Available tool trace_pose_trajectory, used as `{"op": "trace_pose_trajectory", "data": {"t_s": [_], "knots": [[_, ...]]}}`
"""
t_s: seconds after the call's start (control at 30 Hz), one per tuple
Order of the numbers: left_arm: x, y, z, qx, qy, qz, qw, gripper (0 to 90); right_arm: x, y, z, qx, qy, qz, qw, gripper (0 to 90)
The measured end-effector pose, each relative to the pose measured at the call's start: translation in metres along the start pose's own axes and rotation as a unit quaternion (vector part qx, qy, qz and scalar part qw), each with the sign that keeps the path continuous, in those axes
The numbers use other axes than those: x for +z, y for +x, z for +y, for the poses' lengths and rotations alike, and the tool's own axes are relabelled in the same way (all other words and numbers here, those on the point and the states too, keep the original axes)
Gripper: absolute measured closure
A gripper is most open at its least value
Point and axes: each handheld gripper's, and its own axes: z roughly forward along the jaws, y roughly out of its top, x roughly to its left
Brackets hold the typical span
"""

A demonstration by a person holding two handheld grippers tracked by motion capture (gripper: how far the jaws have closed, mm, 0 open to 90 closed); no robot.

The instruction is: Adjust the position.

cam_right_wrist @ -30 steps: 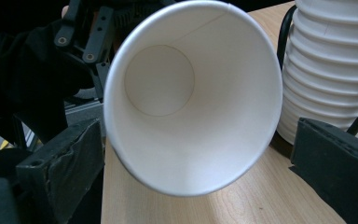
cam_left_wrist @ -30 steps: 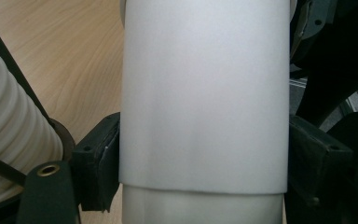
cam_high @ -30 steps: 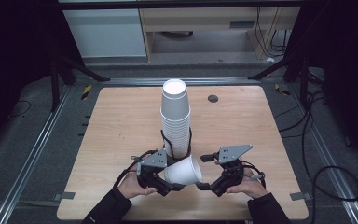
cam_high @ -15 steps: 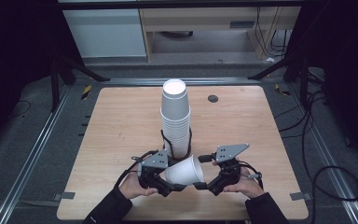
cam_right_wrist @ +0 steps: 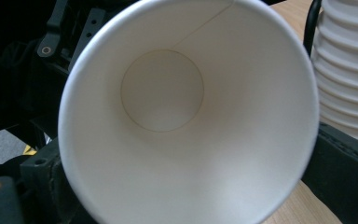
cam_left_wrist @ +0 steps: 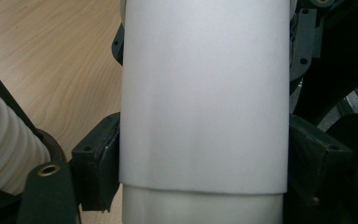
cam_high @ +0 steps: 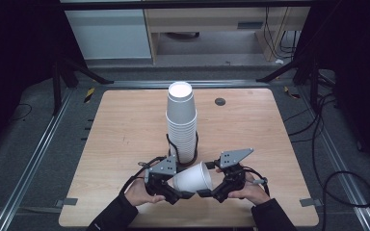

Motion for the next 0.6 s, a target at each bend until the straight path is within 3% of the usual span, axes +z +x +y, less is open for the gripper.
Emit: {"op": "trace_pose_trajectory", "data": {"t_s": [0.6], "knots": [[0.0015, -0.0018, 0.0014, 0.005, 0.012, -0.003, 0.9999, 21.8, 0.0046, 0.0013, -0.0009, -0.007, 0.015, 0.010, 0.9998, 7.3]]}}
